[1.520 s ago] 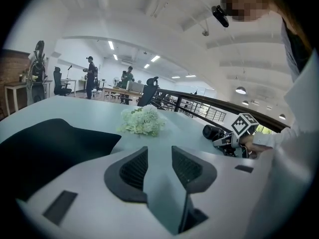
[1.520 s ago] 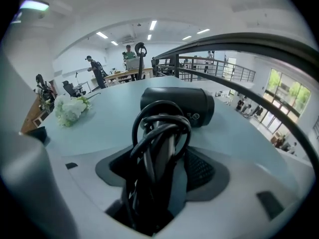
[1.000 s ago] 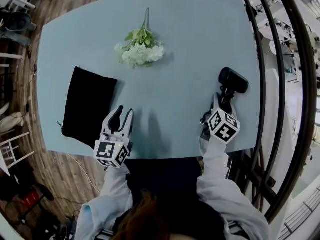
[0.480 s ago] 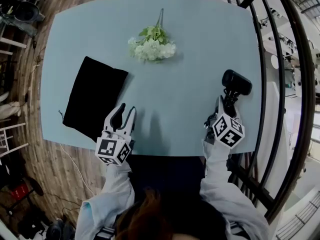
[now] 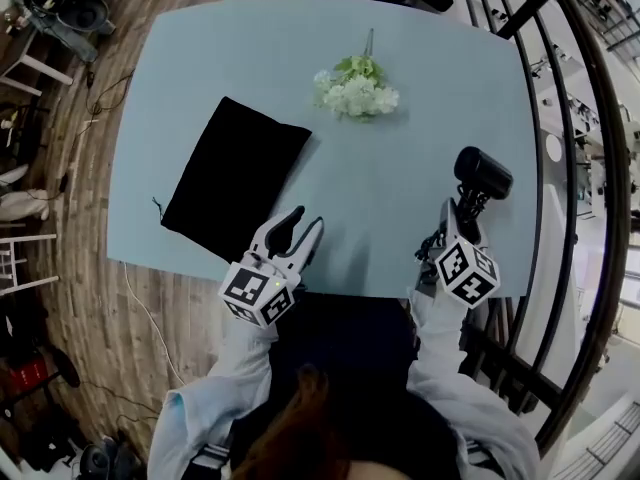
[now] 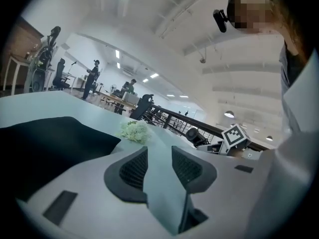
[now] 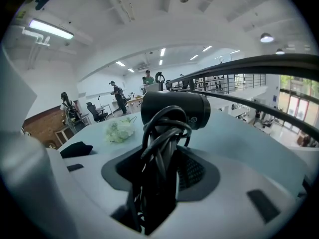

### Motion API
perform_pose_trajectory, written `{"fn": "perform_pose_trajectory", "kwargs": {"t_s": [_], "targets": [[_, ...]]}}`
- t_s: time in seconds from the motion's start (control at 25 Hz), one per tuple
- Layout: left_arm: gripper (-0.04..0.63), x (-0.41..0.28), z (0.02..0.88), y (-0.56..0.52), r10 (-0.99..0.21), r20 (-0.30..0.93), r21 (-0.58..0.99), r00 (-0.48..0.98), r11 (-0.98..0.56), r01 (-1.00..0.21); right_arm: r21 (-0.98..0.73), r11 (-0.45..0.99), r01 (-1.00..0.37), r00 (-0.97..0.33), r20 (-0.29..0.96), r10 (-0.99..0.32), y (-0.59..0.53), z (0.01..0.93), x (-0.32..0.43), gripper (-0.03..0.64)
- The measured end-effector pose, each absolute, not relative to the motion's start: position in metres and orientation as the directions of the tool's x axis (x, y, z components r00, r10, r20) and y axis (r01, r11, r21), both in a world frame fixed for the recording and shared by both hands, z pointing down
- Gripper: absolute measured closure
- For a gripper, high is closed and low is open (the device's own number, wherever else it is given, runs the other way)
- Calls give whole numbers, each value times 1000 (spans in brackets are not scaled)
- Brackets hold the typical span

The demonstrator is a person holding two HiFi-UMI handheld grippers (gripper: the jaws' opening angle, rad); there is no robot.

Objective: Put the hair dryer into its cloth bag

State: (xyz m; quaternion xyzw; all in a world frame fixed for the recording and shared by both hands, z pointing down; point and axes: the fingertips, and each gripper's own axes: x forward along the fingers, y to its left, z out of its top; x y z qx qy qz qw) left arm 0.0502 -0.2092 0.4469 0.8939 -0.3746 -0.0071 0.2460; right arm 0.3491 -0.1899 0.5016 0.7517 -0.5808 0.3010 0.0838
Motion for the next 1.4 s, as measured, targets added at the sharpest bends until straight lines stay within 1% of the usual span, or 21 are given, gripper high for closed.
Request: {"fn": "perform_pose_trajectory", "kwargs": {"t_s": [0.16, 0.4, 0.68, 0.8, 0.88, 0.96, 1.04, 1.24, 1.4], "targets": [[448, 32, 444, -195, -651, 167, 437, 740, -624, -648, -220, -280, -934, 120, 546, -829, -184, 498, 311, 413], [448, -44, 437, -193, -699, 173, 405, 694, -592, -697, -214, -243, -946, 86, 556, -827, -180, 490, 251, 413], [448, -124, 447, -199, -748, 206, 336, 631, -551, -764, -220, -183, -958, 32, 552, -833, -190, 495, 194, 413], [448, -154, 453, -201, -744, 233, 303, 627, -557, -773, -233, -173, -957, 16, 553, -833, -190, 496, 171, 413], [446, -168, 459, -202, -720, 264, 265, 642, -586, -766, -233, -169, -958, 12, 555, -832, -185, 497, 158, 413], [445, -178, 466, -201, -669, 311, 202, 675, -647, -735, -231, -166, -959, 10, 555, -831, -179, 497, 144, 413], [436, -186, 475, -198, -597, 374, 116, 709, -729, -675, -230, -163, -959, 8, 557, -830, -172, 498, 131, 413], [405, -198, 505, -187, -387, 552, -58, 738, -901, -430, -221, -177, -959, 22, 565, -825, -153, 502, 110, 413], [372, -199, 522, -191, -278, 650, -120, 707, -957, -266, -235, -199, -951, 24, 587, -809, -139, 511, 103, 413]]}}
